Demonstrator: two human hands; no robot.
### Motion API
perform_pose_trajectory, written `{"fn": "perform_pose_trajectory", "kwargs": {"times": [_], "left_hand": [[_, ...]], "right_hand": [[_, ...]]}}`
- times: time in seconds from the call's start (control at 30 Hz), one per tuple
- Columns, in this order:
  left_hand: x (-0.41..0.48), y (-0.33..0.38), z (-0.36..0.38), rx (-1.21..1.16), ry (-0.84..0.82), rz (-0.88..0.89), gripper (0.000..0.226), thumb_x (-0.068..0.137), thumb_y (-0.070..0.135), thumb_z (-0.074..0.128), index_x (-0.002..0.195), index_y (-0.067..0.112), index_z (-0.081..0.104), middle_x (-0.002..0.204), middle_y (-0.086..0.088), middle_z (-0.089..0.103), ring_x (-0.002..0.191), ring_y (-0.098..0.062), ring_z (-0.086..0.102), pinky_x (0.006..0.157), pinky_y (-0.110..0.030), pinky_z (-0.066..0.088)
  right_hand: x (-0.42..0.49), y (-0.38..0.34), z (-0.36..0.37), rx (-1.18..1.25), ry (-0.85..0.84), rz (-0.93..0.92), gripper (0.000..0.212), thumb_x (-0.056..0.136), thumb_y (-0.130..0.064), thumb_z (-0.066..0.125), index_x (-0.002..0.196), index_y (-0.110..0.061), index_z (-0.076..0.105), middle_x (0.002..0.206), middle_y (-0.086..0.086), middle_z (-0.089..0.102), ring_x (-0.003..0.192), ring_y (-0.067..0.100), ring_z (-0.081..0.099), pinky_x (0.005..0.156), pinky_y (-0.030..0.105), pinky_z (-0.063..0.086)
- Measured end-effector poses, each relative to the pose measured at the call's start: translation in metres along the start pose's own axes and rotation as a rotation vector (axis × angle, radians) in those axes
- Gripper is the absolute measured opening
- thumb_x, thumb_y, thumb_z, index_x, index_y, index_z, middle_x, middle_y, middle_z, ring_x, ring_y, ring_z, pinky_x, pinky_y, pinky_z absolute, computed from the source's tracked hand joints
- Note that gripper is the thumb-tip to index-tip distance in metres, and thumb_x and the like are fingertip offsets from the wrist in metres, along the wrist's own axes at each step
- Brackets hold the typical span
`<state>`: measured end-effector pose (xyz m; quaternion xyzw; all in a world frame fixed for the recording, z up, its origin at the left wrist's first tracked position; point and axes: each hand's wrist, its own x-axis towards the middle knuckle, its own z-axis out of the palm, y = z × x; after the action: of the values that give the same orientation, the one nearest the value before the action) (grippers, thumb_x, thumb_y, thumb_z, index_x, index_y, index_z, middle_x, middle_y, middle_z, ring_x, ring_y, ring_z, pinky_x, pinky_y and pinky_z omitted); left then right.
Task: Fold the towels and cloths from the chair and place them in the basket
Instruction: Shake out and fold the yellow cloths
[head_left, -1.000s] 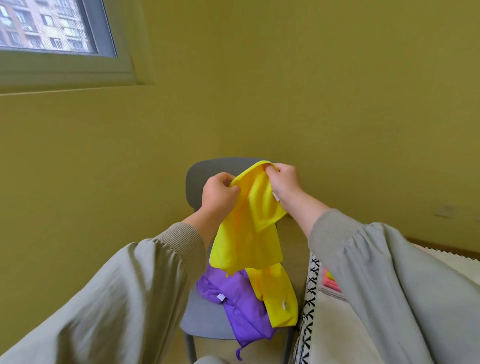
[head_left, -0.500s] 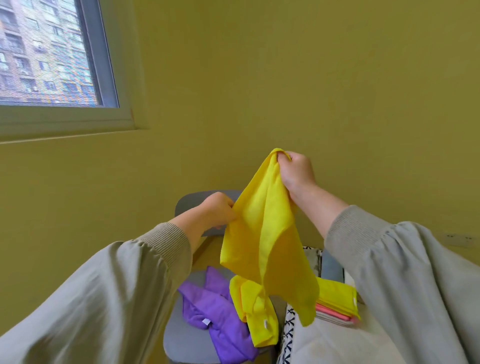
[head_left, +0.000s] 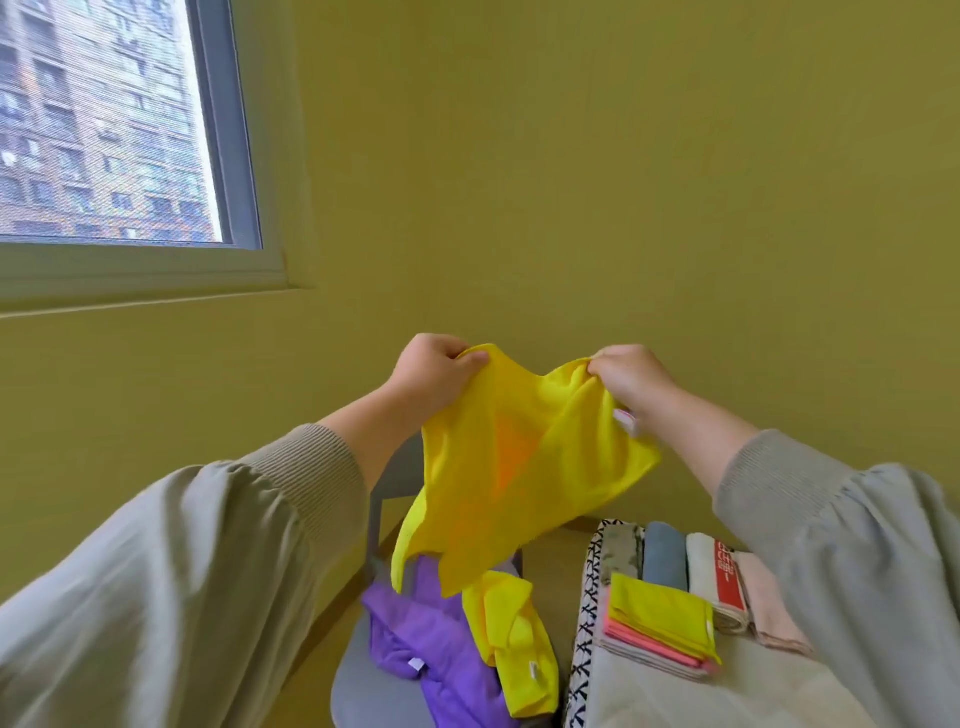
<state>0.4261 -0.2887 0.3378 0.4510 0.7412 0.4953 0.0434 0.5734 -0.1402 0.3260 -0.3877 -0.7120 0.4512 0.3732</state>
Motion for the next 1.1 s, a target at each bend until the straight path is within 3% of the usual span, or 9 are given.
{"fn": "perform_pose_trajectory", "kwargs": {"times": [0.17,0.27,0.33,0.53,0.67,0.8,0.9,1.0,1.1], "left_hand": [[-0.005,0.021,-0.014,0.137,-0.033,0.128,0.020,0.095,0.030,0.055,0.088,0.015,0.068,0.075,0.001,0.057,0.072,-0.014,0.050,0.062,-0.025,0.041],[-0.004,0.025,-0.017,0.194,-0.042,0.184,0.027,0.095,0.028,0.054,0.097,0.006,0.070,0.086,-0.006,0.062,0.077,-0.017,0.050,0.065,-0.026,0.042],[-0.004,0.027,-0.017,0.241,-0.068,0.204,0.029,0.095,0.027,0.054,0.093,0.003,0.069,0.079,-0.007,0.056,0.073,-0.017,0.046,0.062,-0.027,0.038],[-0.005,0.029,-0.030,0.255,-0.038,0.126,0.033,0.086,0.037,0.066,0.073,0.008,0.061,0.062,-0.001,0.043,0.060,-0.016,0.038,0.053,-0.027,0.032],[-0.006,0.021,-0.049,0.111,-0.141,-0.142,0.020,0.083,0.026,0.072,0.095,0.011,0.064,0.077,-0.002,0.058,0.069,-0.015,0.058,0.062,-0.025,0.054],[-0.010,0.010,-0.062,-0.201,-0.186,-0.226,0.004,0.089,0.012,0.065,0.088,0.009,0.063,0.085,-0.007,0.065,0.074,-0.017,0.063,0.071,-0.029,0.055],[-0.010,0.007,-0.062,-0.377,-0.137,-0.200,0.015,0.090,0.015,0.064,0.099,0.003,0.065,0.093,-0.011,0.066,0.080,-0.021,0.064,0.079,-0.036,0.056],[-0.010,0.010,-0.059,-0.266,-0.076,-0.134,0.015,0.089,0.022,0.066,0.094,0.008,0.069,0.084,-0.007,0.066,0.069,-0.018,0.061,0.067,-0.030,0.056],[-0.013,0.019,-0.056,-0.013,-0.014,-0.064,0.022,0.086,0.027,0.069,0.068,0.017,0.061,0.061,0.003,0.055,0.052,-0.009,0.047,0.046,-0.013,0.040]], "right_hand": [[-0.024,-0.012,0.000,-0.003,-0.314,-0.104,0.020,0.091,-0.001,0.047,0.090,-0.010,0.065,0.079,0.005,0.061,0.076,0.018,0.055,0.066,0.026,0.041],[-0.028,-0.016,0.013,0.185,-0.536,-0.099,0.022,0.093,-0.002,0.046,0.104,-0.015,0.060,0.102,0.003,0.064,0.104,0.017,0.055,0.095,0.034,0.036],[-0.028,-0.018,0.023,0.243,-0.649,-0.115,0.024,0.092,-0.001,0.048,0.107,-0.017,0.058,0.107,0.004,0.062,0.108,0.019,0.054,0.101,0.038,0.035],[-0.035,-0.032,0.043,0.275,-0.594,-0.167,0.010,0.093,-0.005,0.052,0.092,-0.005,0.062,0.082,0.009,0.064,0.070,0.016,0.061,0.063,0.025,0.050],[-0.033,-0.045,0.047,0.357,-0.392,-0.112,0.022,0.097,-0.010,0.048,0.078,-0.011,0.060,0.055,-0.001,0.062,0.044,0.006,0.058,0.045,0.017,0.046],[-0.035,-0.048,0.045,0.338,-0.396,-0.065,0.021,0.097,-0.016,0.047,0.082,-0.009,0.060,0.064,0.006,0.059,0.046,0.010,0.058,0.045,0.018,0.046],[-0.036,-0.044,0.045,0.283,-0.413,-0.019,0.020,0.094,-0.020,0.053,0.101,-0.003,0.062,0.080,0.014,0.059,0.062,0.021,0.057,0.056,0.028,0.048],[-0.038,-0.043,0.048,0.364,-0.486,-0.027,0.018,0.094,-0.012,0.051,0.102,-0.001,0.063,0.087,0.016,0.065,0.070,0.023,0.062,0.060,0.030,0.053],[-0.040,-0.043,0.051,0.419,-0.565,-0.102,0.012,0.093,-0.007,0.052,0.090,-0.005,0.063,0.084,0.013,0.066,0.069,0.020,0.062,0.062,0.030,0.052]]}}
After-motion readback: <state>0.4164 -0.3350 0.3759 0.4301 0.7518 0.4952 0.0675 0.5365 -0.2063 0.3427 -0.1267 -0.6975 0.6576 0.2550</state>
